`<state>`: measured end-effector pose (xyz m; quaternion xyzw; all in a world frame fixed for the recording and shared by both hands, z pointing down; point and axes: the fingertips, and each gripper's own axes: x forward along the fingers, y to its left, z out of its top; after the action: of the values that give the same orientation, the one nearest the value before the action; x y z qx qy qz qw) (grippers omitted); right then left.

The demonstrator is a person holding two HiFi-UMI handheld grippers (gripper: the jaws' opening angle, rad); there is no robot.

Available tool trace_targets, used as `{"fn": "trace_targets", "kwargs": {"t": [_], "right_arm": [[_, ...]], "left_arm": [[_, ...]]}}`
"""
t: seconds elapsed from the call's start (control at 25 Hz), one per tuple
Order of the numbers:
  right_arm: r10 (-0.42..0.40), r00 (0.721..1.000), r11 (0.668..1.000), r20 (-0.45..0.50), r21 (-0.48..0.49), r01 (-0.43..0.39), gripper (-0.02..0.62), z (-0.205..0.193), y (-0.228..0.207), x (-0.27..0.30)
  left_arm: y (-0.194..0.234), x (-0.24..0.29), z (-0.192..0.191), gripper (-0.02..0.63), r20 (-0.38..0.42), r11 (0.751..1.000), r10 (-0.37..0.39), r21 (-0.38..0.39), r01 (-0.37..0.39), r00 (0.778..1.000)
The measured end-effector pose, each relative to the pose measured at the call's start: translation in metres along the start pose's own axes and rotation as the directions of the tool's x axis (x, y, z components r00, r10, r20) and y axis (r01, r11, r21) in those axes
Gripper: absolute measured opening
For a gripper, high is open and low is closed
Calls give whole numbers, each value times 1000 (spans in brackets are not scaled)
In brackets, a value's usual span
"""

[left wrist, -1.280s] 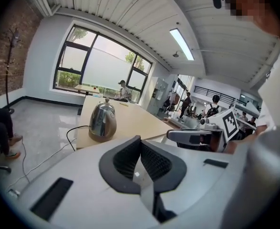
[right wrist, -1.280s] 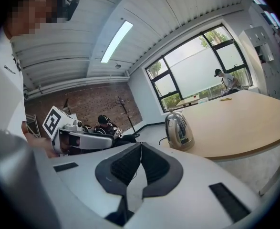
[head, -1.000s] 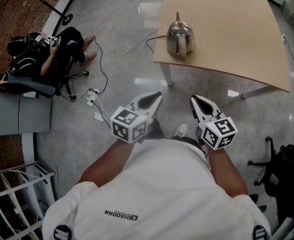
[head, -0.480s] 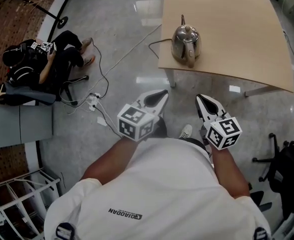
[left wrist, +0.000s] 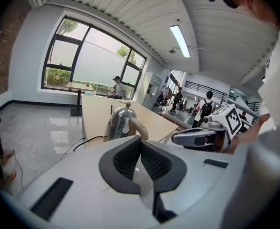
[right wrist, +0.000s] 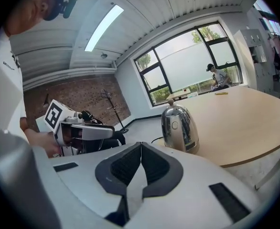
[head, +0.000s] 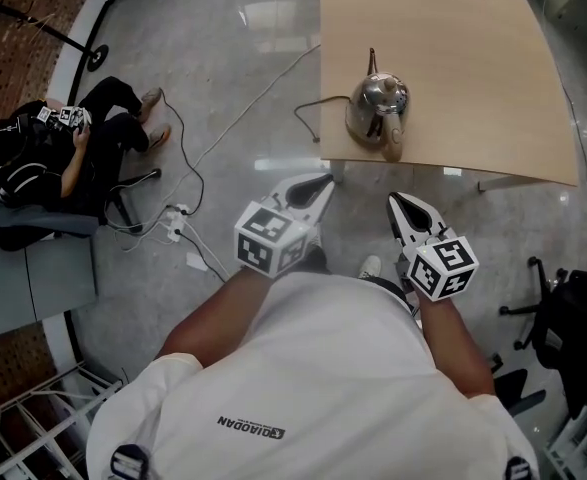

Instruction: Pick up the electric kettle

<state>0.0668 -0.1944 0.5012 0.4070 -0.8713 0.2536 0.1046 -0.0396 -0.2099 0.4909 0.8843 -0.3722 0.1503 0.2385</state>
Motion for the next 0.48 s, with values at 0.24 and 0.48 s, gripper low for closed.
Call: {"fn": "trace_targets", "kwargs": {"t": [0.24,0.48], "right_arm": [[-76,997,997,-3,-3,76,21,13,-5,32],[-188,982,981,34,49,187,21,24,-17,56]], "left_arm": [[37,2,8,-5,-26,995,-55,84,57,998],[60,5,9,-5,-49,984,-132,114,137,990]]}}
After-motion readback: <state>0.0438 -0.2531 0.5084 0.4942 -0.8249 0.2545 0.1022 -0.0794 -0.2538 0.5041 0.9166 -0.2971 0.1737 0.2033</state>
